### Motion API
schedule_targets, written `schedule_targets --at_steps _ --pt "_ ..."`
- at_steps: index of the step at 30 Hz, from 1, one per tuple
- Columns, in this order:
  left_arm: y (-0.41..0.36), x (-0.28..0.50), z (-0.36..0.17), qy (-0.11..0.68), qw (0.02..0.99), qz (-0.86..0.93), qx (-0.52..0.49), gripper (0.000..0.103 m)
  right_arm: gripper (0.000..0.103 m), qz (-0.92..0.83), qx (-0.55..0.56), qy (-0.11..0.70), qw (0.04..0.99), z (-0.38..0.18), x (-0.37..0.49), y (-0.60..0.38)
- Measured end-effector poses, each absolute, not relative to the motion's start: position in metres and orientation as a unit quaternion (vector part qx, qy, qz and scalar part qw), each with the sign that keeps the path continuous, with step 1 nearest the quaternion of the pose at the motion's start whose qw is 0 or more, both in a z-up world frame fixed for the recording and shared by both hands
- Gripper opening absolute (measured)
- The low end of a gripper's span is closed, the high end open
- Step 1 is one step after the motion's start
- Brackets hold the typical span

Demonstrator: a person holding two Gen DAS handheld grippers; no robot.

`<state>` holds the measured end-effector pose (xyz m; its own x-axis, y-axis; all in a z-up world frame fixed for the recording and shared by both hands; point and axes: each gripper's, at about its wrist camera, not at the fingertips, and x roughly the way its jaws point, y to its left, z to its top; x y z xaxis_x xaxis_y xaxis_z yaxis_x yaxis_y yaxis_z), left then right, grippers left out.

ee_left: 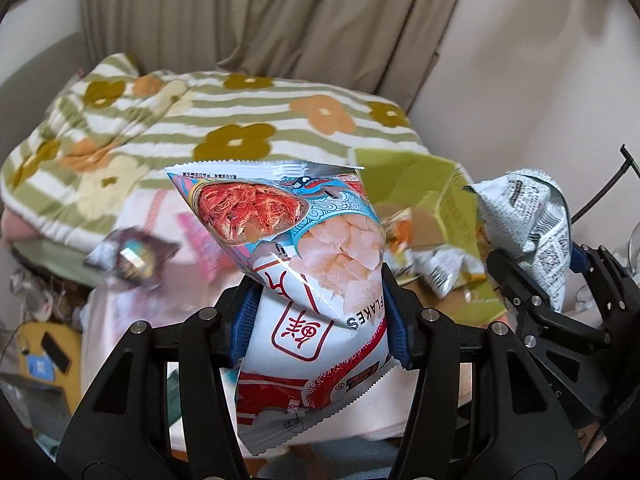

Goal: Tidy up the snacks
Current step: 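Carry both bags into the yellow box and open both tools to release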

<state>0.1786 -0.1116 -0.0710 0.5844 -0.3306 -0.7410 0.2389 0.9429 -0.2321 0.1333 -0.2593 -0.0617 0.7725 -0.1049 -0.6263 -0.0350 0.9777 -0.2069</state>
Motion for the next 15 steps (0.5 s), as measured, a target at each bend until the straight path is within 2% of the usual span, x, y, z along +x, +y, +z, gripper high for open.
schedule_targets --at_steps 15 --pt "-0.259 0.258 -0.101 0.460 0.865 -0.201 -0.016 0.051 0.062 -0.041 -0.080 0.359 0.929 -0.078 0.206 -0.369"
